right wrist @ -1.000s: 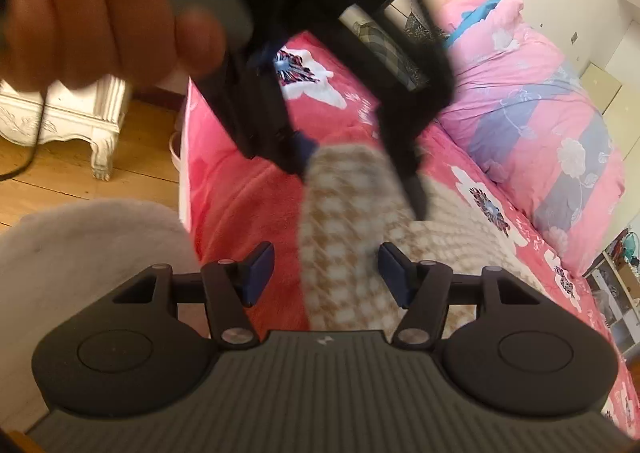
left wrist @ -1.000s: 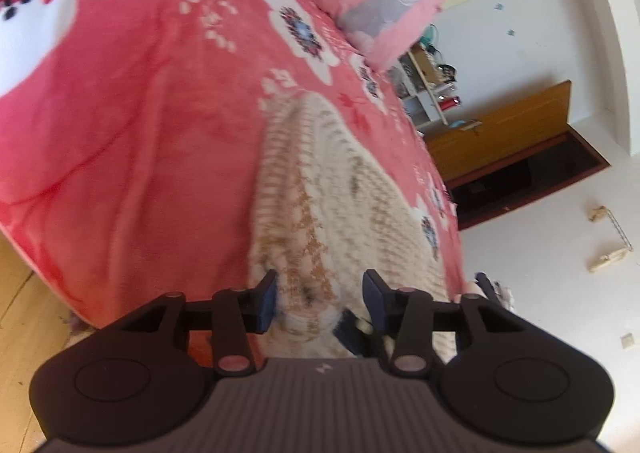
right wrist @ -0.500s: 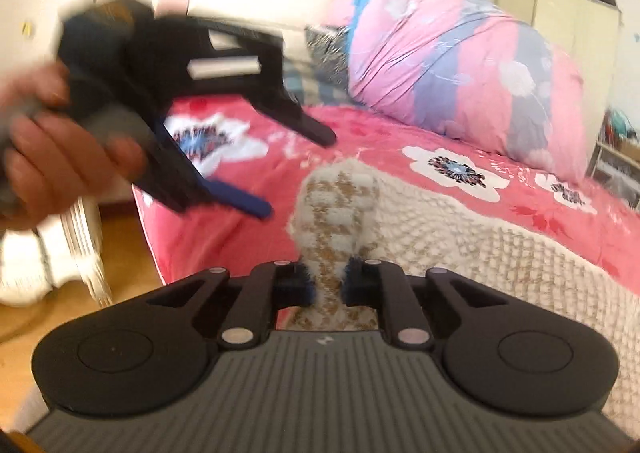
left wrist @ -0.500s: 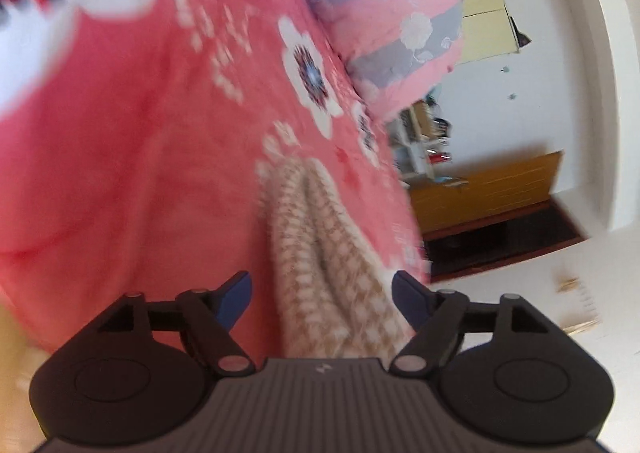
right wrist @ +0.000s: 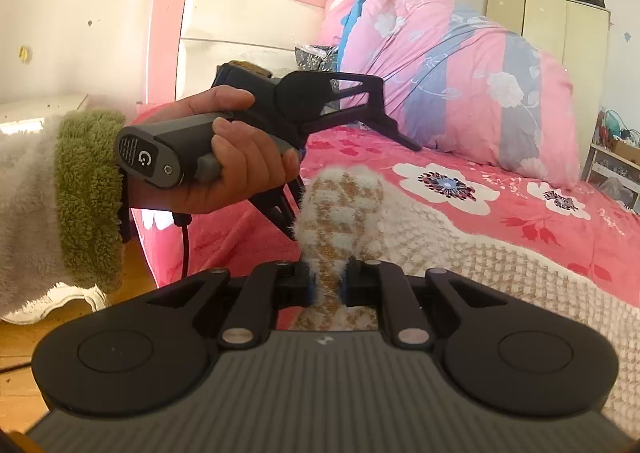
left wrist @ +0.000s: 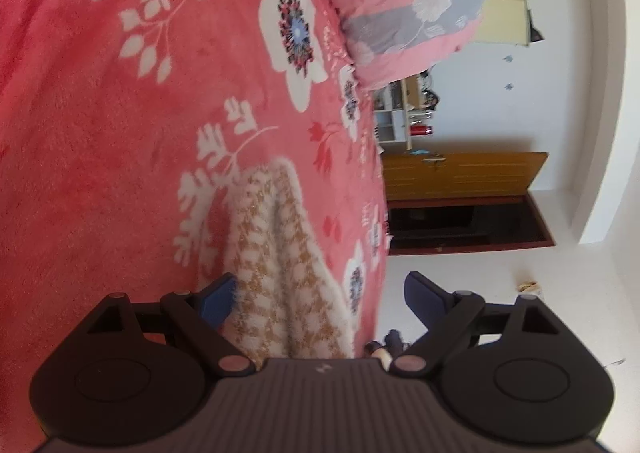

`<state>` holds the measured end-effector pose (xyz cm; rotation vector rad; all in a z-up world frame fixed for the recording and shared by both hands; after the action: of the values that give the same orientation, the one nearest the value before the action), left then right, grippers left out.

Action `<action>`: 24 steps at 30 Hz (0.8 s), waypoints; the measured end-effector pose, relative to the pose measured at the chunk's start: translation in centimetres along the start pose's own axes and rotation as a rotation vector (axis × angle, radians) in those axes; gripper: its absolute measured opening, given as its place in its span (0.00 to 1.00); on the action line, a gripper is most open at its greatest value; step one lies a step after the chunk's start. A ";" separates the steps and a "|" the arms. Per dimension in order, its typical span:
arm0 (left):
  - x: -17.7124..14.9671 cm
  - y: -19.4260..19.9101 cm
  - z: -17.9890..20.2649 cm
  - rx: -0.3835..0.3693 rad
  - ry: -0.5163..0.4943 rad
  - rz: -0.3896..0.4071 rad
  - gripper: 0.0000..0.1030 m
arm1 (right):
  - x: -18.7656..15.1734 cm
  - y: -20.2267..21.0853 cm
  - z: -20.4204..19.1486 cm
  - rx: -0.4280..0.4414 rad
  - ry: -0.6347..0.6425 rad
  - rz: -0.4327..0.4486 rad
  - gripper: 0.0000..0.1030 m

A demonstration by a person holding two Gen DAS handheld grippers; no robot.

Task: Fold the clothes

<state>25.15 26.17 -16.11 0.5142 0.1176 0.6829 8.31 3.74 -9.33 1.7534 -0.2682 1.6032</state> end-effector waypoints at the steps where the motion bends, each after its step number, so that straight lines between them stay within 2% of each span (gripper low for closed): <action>1: -0.1 0.0 -0.1 -0.013 0.001 0.007 0.89 | 0.0 0.1 0.1 0.002 -0.002 0.003 0.09; 4: -0.2 -0.3 -0.3 -0.008 -0.008 0.006 0.91 | -0.1 0.1 0.2 0.010 0.007 0.005 0.09; 8: 0.0 -2.5 0.4 0.104 -0.081 -0.048 0.89 | -0.5 -0.2 -0.2 0.029 0.025 -0.006 0.09; 10: 0.2 -3.7 0.9 0.178 -0.129 -0.061 0.82 | -0.5 -0.3 -0.1 0.035 0.025 -0.004 0.09; 12: 0.1 -4.7 1.2 0.250 -0.163 -0.059 0.55 | -0.4 -0.4 0.2 0.044 0.012 0.002 0.09; 13: 0.1 -5.0 1.4 0.274 -0.171 -0.055 0.50 | -0.4 -0.3 0.4 0.047 0.005 0.006 0.09; 15: -0.1 -5.1 1.8 0.308 -0.193 -0.038 0.34 | -0.3 -0.1 0.7 0.049 -0.009 0.017 0.09; 18: -0.6 -4.6 3.1 0.324 -0.235 0.002 0.29 | -0.1 0.7 1.2 0.053 -0.030 0.042 0.09; 24: -2.5 -4.1 7.5 0.357 -0.306 0.082 0.27 | 0.2 2.9 1.7 0.040 -0.058 0.109 0.09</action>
<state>27.62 18.78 -11.77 0.9647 -0.0718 0.6582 7.95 0.65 -7.99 1.8453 -0.3680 1.6464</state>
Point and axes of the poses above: each gripper's, at about its wrist camera, not at the fingertips, and y roughly against the way its jaws point, z to its right, x to its top, the point moved 4 cm from there along -y, roughly the way its jaws point, and after that the axes turned 14 degrees about x, right-handed, at the moved point
